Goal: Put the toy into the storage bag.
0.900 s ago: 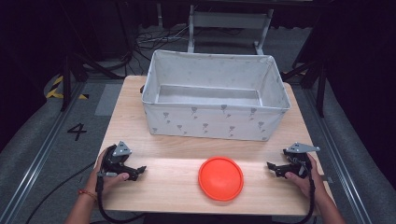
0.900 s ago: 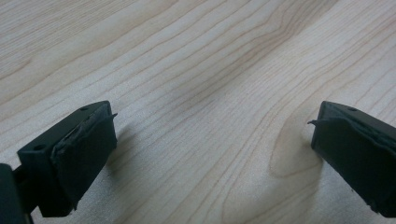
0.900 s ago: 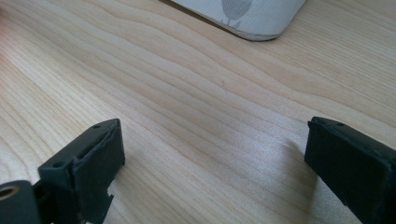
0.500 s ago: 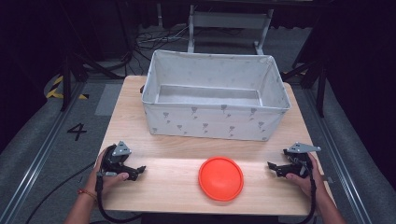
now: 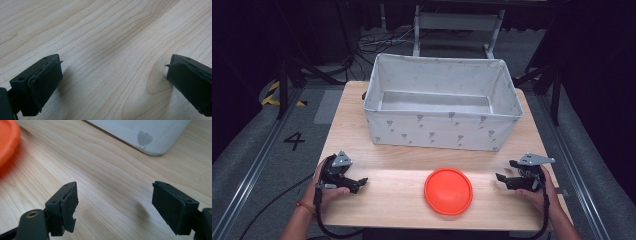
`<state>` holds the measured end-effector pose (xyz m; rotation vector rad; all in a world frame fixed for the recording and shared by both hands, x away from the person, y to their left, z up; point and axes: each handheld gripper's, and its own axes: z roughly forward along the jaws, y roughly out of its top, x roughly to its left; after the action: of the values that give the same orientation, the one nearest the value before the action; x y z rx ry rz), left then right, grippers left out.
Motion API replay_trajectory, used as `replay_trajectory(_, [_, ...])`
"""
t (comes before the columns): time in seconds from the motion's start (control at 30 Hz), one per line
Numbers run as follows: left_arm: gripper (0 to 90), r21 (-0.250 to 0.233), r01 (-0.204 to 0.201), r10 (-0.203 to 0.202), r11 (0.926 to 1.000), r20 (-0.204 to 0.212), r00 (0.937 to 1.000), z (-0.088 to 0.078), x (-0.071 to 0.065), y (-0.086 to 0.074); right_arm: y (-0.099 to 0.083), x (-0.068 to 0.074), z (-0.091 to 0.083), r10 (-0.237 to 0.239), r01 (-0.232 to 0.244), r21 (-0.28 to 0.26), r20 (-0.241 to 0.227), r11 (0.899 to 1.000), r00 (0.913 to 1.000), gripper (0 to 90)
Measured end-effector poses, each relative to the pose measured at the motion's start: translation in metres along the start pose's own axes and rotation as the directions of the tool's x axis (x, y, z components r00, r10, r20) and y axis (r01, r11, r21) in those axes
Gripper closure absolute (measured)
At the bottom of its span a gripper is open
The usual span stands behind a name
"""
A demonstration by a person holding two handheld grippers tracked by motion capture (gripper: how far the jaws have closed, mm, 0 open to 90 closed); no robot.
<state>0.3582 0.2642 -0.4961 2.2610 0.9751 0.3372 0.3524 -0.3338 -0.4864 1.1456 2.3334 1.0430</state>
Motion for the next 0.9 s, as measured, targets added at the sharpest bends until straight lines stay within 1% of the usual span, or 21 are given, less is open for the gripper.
replay_trajectory(0.03, [0.5, 0.0, 0.0, 0.0, 1.0, 0.0, 1.0, 0.0, 0.0, 0.0, 0.001, 0.001, -0.001, 0.002, -0.002, -0.005, -0.007, 1.0, 1.0, 22.6])
replay_trajectory(0.1, [0.6, 0.0, 0.002, -0.002, 1.0, -0.001, 1.0, 0.0, 0.0, 0.0, 0.004, 0.005, -0.003, 0.007, -0.008, -0.014, -0.042, 1.0, 0.9991, 24.0])
replay_trajectory(0.17, [0.6, -0.001, 0.001, -0.001, 1.0, -0.001, 1.0, 0.0, 0.0, 0.0, 0.007, 0.009, -0.004, -0.008, 0.008, -0.011, -0.047, 1.0, 0.9988, 24.5])
replay_trajectory(0.2, [0.6, -0.001, 0.001, -0.001, 1.0, -0.001, 1.0, 0.0, 0.0, 0.0, 0.007, 0.009, -0.004, -0.008, 0.008, -0.011, -0.047, 1.0, 0.9988, 24.5])
replay_trajectory(0.23, [0.5, -0.001, 0.002, -0.002, 1.0, -0.001, 1.0, 0.0, 0.0, 0.0, 0.011, 0.015, -0.005, -0.015, 0.014, -0.017, -0.068, 1.0, 0.9976, 24.6])
replay_trajectory(0.27, [0.6, -0.001, 0.002, -0.002, 1.0, -0.001, 1.0, 0.0, 0.0, 0.0, 0.013, 0.018, -0.005, -0.02, 0.019, -0.017, -0.074, 1.0, 0.9971, 24.6])
replay_trajectory(0.33, [0.5, -0.001, 0.005, -0.005, 1.0, -0.001, 1.0, 0.0, 0.0, 0.0, 0.017, 0.024, -0.006, -0.045, 0.043, -0.02, -0.084, 0.999, 0.9955, 24.5])
replay_trajectory(0.47, [0.6, -0.001, 0.006, -0.006, 1.0, -0.002, 1.0, 0.0, 0.0, 0.0, 0.027, 0.042, -0.005, -0.088, 0.085, -0.034, -0.122, 0.996, 0.9886, 23.8])
replay_trajectory(0.6, [0.5, -0.001, 0.006, -0.006, 1.0, -0.002, 1.0, 0.0, 0.0, 0.0, 0.033, 0.054, -0.001, -0.099, 0.094, -0.04, -0.16, 0.995, 0.9822, 23.4])
replay_trajectory(0.63, [0.5, -0.001, 0.006, -0.006, 1.0, -0.002, 1.0, 0.0, 0.0, 0.0, 0.034, 0.058, 0.001, -0.103, 0.097, -0.043, -0.179, 0.994, 0.9785, 23.3])
replay_trajectory(0.73, [0.6, -0.001, 0.006, -0.006, 1.0, -0.002, 1.0, 0.0, 0.0, 0.0, 0.037, 0.065, 0.004, -0.115, 0.109, -0.042, -0.189, 0.993, 0.9752, 23.3])
replay_trajectory(0.8, [0.5, -0.001, 0.006, -0.006, 1.0, -0.002, 1.0, 0.0, 0.0, 0.0, 0.039, 0.072, 0.008, -0.133, 0.128, -0.039, -0.207, 0.991, 0.9693, 23.3])
replay_trajectory(0.83, [0.5, 0.0, 0.007, -0.007, 1.0, -0.001, 1.0, 0.0, -0.001, 0.0, 0.04, 0.075, 0.01, -0.139, 0.135, -0.033, -0.209, 0.99, 0.968, 23.2])
replay_trajectory(0.87, [0.5, -0.001, 0.007, -0.007, 1.0, -0.001, 1.0, 0.0, -0.001, 0.0, 0.041, 0.079, 0.013, -0.154, 0.152, -0.027, -0.213, 0.988, 0.9648, 23.0])
replay_trajectory(0.9, [0.5, -0.001, 0.006, -0.006, 1.0, -0.002, 1.0, 0.0, 0.0, 0.0, 0.041, 0.082, 0.015, -0.158, 0.156, -0.023, -0.22, 0.987, 0.9627, 23.0])
